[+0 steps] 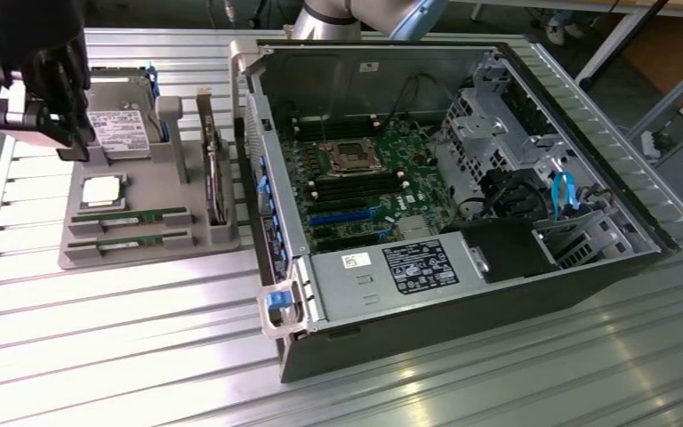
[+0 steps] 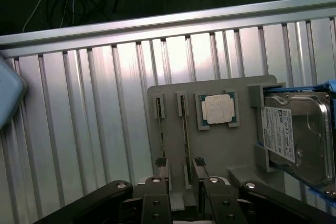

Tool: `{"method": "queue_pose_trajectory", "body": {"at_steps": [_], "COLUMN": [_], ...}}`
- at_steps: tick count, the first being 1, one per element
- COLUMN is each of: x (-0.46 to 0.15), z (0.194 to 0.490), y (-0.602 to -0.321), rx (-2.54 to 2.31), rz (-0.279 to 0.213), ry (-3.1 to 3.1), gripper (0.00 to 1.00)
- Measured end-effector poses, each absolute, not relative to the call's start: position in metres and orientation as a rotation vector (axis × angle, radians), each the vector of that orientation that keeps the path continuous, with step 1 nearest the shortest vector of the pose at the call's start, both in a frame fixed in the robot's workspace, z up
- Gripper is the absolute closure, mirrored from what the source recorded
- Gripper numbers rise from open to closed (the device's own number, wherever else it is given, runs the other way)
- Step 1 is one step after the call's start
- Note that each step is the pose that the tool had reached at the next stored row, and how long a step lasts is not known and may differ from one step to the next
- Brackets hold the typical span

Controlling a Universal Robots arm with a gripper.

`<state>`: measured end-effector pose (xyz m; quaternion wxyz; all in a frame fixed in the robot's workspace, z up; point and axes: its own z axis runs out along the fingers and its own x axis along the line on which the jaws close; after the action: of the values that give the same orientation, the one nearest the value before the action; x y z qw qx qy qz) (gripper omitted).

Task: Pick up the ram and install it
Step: 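Pick up the ram and move it above insertion slot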

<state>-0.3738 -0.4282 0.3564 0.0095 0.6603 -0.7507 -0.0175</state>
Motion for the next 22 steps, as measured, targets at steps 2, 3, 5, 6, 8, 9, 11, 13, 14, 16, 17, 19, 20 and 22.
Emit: {"method": "queue_pose_trajectory", "body": {"at_steps": [2,3,5,6,8,9,11,13,14,16,17,19,20,22], "x": [-0.374,-0.374,-0.374,-0.374,-0.374,-0.374,-0.374,-0.374,-0.374,-0.374,-0.374,-0.374,-0.374,-0.374], "z": [0.356,0.356,0.354,0.35,0.342,0.338,0.331,0.325,0.323,0.319,0.314,0.308,0.306,0.301], "y": [-0.43,-0.43,-0.431,-0.431,-0.431,-0.431,-0.431,-0.432,-0.432,-0.432,-0.432,-0.432,-0.432,-0.432], "rx": [2.062,2.062,2.062,2.062,2.062,2.062,2.062,2.062,2.062,2.062,2.062,2.062,2.062,2.062], "rz": [-0.055,-0.055,-0.055,-0.055,-0.055,-0.055,-0.055,-0.055,-0.055,-0.055,-0.055,-0.055,-0.055,-0.055], "ry": [-2.345,-2.344,-2.344,-2.344,-2.344,-2.344,-2.344,-2.344,-2.344,-2.344,-2.344,-2.344,-2.344,-2.344], "gripper": [0.69,0.69,0.69,0.69,0.69,0.69,0.69,0.69,0.69,0.69,0.69,0.69,0.69,0.69]}}
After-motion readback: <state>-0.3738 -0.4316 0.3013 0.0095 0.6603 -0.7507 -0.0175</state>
